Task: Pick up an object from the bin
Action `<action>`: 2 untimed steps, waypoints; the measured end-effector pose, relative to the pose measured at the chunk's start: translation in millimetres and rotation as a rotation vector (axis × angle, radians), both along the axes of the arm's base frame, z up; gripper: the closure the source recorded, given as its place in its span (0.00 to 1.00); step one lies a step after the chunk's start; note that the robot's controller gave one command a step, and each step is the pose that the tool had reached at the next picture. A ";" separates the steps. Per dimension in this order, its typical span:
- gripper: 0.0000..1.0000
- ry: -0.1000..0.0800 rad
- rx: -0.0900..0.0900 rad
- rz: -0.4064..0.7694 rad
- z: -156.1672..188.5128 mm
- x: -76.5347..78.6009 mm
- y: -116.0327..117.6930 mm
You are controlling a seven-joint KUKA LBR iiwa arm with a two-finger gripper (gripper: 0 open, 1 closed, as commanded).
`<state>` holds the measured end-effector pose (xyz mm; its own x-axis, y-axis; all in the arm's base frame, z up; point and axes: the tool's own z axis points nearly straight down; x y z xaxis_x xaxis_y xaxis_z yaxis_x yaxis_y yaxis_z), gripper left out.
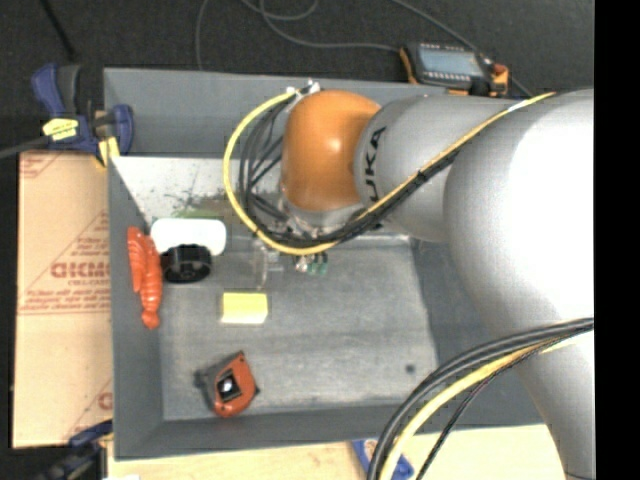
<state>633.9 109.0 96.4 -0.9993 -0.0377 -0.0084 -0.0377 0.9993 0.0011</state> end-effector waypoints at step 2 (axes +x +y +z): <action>0.00 0.004 0.000 0.002 13.1 14.3 6.6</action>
Offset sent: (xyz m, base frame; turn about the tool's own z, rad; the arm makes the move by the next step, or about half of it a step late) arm 0.0000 0.0000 0.0000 0.0000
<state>648.2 115.7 109.5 -0.9992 -0.0398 -0.0048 -0.0398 0.9992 0.0013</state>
